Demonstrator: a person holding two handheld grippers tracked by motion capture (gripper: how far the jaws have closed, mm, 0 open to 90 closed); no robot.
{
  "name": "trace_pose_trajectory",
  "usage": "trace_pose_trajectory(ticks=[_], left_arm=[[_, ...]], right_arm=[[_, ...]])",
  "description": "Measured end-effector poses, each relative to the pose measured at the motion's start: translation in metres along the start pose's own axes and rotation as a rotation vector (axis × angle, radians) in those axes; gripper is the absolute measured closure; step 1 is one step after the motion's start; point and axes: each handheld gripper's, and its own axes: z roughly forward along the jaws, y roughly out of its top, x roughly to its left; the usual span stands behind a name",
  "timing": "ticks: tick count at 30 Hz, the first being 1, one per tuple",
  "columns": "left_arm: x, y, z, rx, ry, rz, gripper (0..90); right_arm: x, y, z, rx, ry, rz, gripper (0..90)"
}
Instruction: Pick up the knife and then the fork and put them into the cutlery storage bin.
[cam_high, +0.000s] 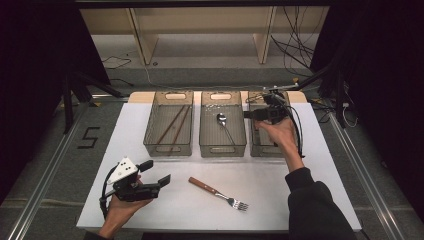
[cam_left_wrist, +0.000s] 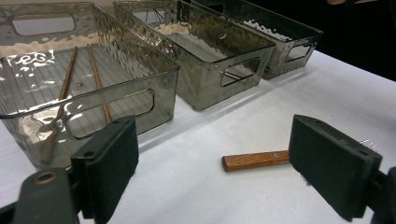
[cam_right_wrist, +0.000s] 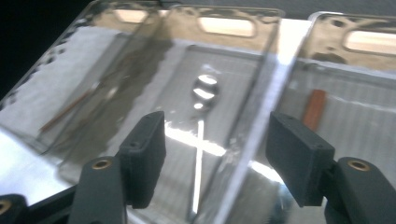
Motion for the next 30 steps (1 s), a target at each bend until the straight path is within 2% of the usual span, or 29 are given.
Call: trace_pose_trajectory(ticks=[5, 14, 18, 22, 30], left_arm=[[0.0, 0.0, 0.0, -0.003, 0.001, -0.001, 15.8], [0.0, 0.0, 0.0, -0.004, 0.0, -0.001, 15.7], [0.0, 0.0, 0.0, -0.005, -0.001, -0.001, 15.7], [0.0, 0.0, 0.0, -0.009, 0.0, 0.0, 15.7], [0.0, 0.0, 0.0, -0.006, 0.0, 0.003, 15.7]], right_arm=[[0.022, -0.007, -0.009, -0.003, 0.056, -0.07, 34.0], [0.054, -0.021, -0.013, 0.021, 0.121, -0.171, 30.7], [0.063, -0.027, -0.014, 0.029, 0.147, -0.194, 29.6], [0.073, -0.037, -0.011, 0.053, 0.172, -0.231, 29.4], [0.089, -0.061, -0.003, 0.118, 0.216, -0.272, 29.0]])
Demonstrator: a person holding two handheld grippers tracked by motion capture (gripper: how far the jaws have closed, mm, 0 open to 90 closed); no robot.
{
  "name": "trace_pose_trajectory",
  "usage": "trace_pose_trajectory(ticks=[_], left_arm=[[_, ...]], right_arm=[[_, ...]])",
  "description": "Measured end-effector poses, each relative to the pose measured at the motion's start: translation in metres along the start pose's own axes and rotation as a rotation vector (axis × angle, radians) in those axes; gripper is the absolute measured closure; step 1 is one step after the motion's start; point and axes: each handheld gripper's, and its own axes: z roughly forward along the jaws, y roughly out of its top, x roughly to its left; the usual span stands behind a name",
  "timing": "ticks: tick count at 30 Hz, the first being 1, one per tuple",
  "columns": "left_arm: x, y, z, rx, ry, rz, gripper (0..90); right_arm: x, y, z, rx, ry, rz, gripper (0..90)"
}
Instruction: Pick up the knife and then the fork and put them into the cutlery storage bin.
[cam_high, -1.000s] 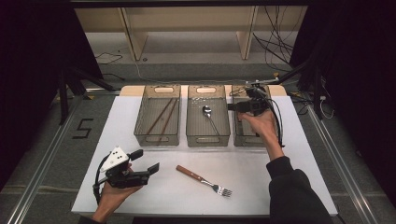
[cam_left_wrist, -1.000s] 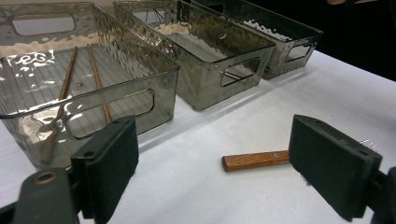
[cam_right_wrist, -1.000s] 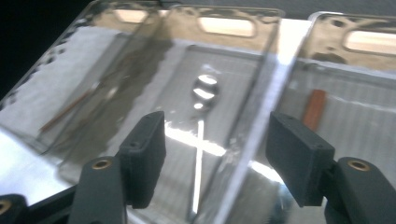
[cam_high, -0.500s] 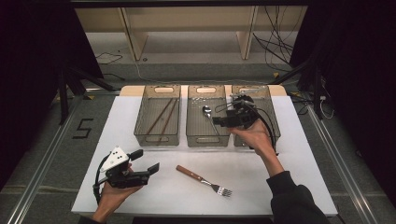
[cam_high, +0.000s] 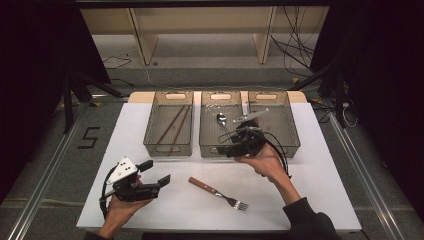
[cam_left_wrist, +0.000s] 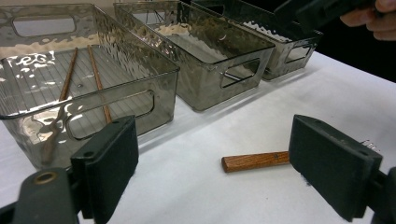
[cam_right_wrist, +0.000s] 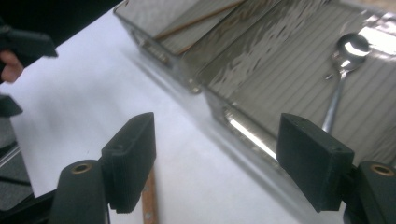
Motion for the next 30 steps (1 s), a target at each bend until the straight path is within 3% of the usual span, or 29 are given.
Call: trace_pose_trajectory(ticks=[18, 30], left_arm=[[0.0, 0.0, 0.0, 0.0, -0.001, 0.002, 15.7], [0.0, 0.0, -0.001, 0.0, 0.0, 0.003, 15.7]], right_arm=[[0.029, -0.022, 0.021, 0.093, 0.043, -0.076, 26.2], [0.045, -0.035, 0.042, 0.227, 0.039, -0.146, 29.2]])
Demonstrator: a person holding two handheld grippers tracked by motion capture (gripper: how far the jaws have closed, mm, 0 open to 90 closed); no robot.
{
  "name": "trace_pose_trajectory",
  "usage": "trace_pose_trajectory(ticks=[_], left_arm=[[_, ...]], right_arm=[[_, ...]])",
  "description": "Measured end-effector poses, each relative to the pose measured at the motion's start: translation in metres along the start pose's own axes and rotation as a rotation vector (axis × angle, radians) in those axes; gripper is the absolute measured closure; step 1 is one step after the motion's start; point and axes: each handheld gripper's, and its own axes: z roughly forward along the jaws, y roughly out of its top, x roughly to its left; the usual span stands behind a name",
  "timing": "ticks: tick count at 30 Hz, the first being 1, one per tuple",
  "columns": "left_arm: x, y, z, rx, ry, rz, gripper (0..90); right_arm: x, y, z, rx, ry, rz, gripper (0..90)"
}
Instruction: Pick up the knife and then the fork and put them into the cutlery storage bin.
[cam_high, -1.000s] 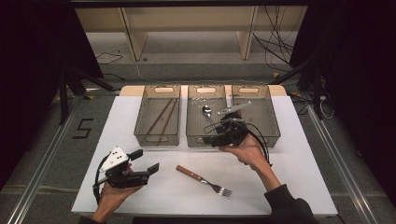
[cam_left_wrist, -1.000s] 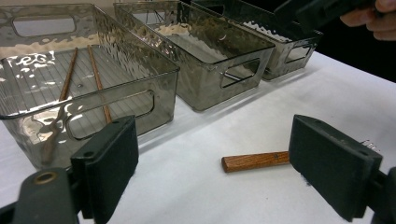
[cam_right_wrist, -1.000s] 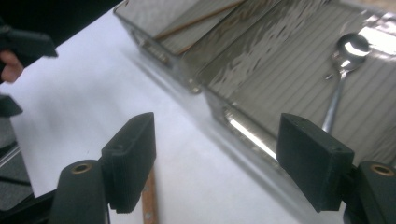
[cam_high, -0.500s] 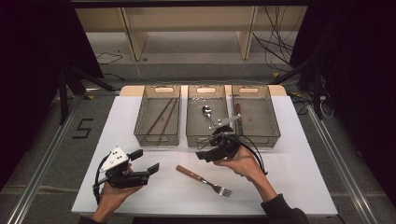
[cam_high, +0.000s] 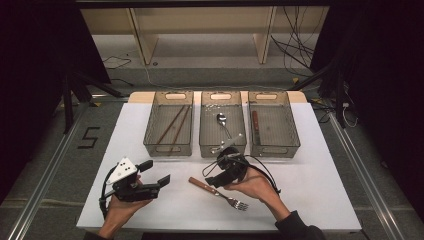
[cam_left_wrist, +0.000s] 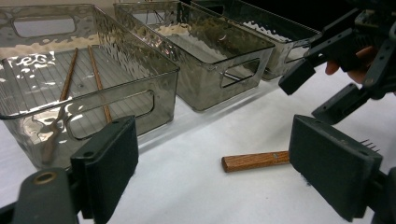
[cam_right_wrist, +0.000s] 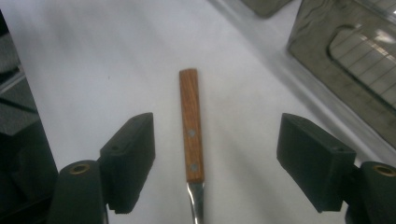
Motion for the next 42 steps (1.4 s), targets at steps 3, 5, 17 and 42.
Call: trace_pose_trajectory(ticks=[3, 5, 17, 42], left_arm=[[0.0, 0.0, 0.0, 0.0, -0.001, 0.001, 15.7], [0.0, 0.0, 0.0, -0.001, 0.0, 0.0, 15.7], [0.0, 0.0, 0.0, 0.002, -0.002, 0.002, 15.7], [0.0, 0.0, 0.0, 0.003, -0.006, 0.001, 15.7]], right_arm=[[0.003, -0.002, 0.006, 0.038, 0.0, -0.015, 30.9], [0.004, -0.004, 0.009, 0.062, 0.0, -0.018, 32.2], [0.013, -0.008, 0.026, 0.153, -0.019, -0.063, 45.7], [0.018, -0.013, 0.043, 0.229, -0.044, -0.103, 67.9]])
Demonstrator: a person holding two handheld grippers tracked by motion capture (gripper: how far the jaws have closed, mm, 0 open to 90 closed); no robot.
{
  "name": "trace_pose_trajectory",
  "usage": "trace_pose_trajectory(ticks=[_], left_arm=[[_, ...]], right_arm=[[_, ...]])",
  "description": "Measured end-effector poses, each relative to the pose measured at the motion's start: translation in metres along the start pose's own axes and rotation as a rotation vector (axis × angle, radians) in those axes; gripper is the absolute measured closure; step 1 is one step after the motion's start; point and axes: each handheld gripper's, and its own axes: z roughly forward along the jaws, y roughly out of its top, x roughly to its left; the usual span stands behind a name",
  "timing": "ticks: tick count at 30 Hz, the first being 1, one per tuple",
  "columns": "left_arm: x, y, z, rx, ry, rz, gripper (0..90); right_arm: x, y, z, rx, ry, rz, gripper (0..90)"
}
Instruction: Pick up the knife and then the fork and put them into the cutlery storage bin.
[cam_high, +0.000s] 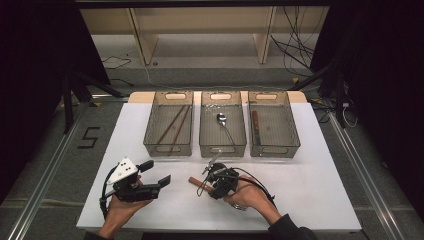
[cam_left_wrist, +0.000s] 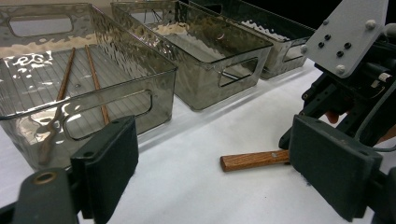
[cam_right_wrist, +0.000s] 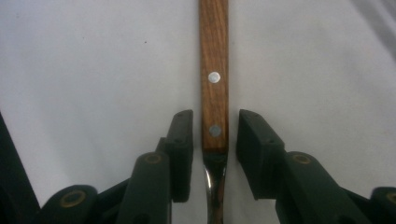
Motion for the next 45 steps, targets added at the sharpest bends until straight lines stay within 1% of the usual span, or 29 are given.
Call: trace_pose_trajectory(ticks=[1, 2, 4, 7, 12, 17, 20, 24, 28, 31, 32, 33, 39, 40, 42, 44, 45], left_arm=[[0.0, 0.0, 0.0, 0.0, 0.0, 0.0, 15.7], [0.0, 0.0, 0.0, 0.002, 0.0, 0.001, 15.7], [0.0, 0.0, 0.0, 0.002, 0.0, 0.001, 15.7], [0.0, 0.0, 0.0, 0.001, 0.0, 0.0, 15.7], [0.0, 0.0, 0.0, 0.001, 0.0, 0.002, 15.7], [0.0, 0.0, 0.0, 0.002, -0.001, 0.002, 15.7], [0.0, 0.0, 0.0, 0.001, 0.0, 0.002, 15.7], [0.0, 0.0, 0.0, 0.002, 0.001, 0.003, 15.7], [0.0, 0.0, 0.0, 0.001, 0.001, 0.002, 15.7], [0.0, 0.0, 0.0, 0.0, 0.002, 0.001, 15.7], [0.0, 0.0, 0.0, 0.0, 0.001, 0.0, 15.7], [0.0, 0.0, 0.0, 0.0, 0.001, 0.001, 15.7], [0.0, 0.0, 0.0, 0.0, 0.003, 0.003, 15.7], [0.0, 0.0, 0.0, 0.0, 0.003, 0.003, 15.7], [0.0, 0.0, 0.0, 0.0, 0.002, 0.003, 15.7], [0.0, 0.0, 0.0, 0.001, 0.002, 0.003, 15.7], [0.0, 0.0, 0.0, 0.001, 0.002, 0.003, 15.7]], right_arm=[[0.001, 0.0, 0.0, 0.0, -0.01, -0.011, 68.8], [0.002, 0.0, 0.0, 0.006, -0.018, -0.008, 69.9], [0.002, 0.001, 0.0, 0.01, -0.034, -0.029, 71.0], [0.003, 0.001, 0.001, 0.012, -0.036, -0.027, 71.9], [0.004, 0.002, 0.001, 0.018, -0.045, -0.041, 73.2], [0.005, 0.003, 0.001, 0.03, -0.043, -0.049, 76.2], [0.006, 0.005, 0.001, 0.045, -0.038, -0.037, 76.7], [0.006, 0.005, 0.001, 0.046, -0.046, -0.041, 77.2], [0.006, 0.006, 0.001, 0.046, -0.045, -0.046, 77.5], [0.006, 0.005, 0.0, 0.05, -0.033, -0.037, 77.6], [0.005, 0.005, 0.0, 0.043, -0.03, -0.039, 77.6], [0.005, 0.005, -0.001, 0.051, -0.028, -0.04, 77.6], [0.002, 0.003, -0.004, 0.037, -0.026, -0.041, 77.7], [0.001, 0.003, -0.005, 0.026, -0.028, -0.041, 77.7], [0.0, 0.002, -0.008, 0.014, -0.025, -0.028, 77.7], [-0.003, 0.002, -0.011, -0.002, -0.027, -0.028, 77.7], [-0.004, 0.002, -0.013, -0.008, -0.019, -0.015, 77.7]])
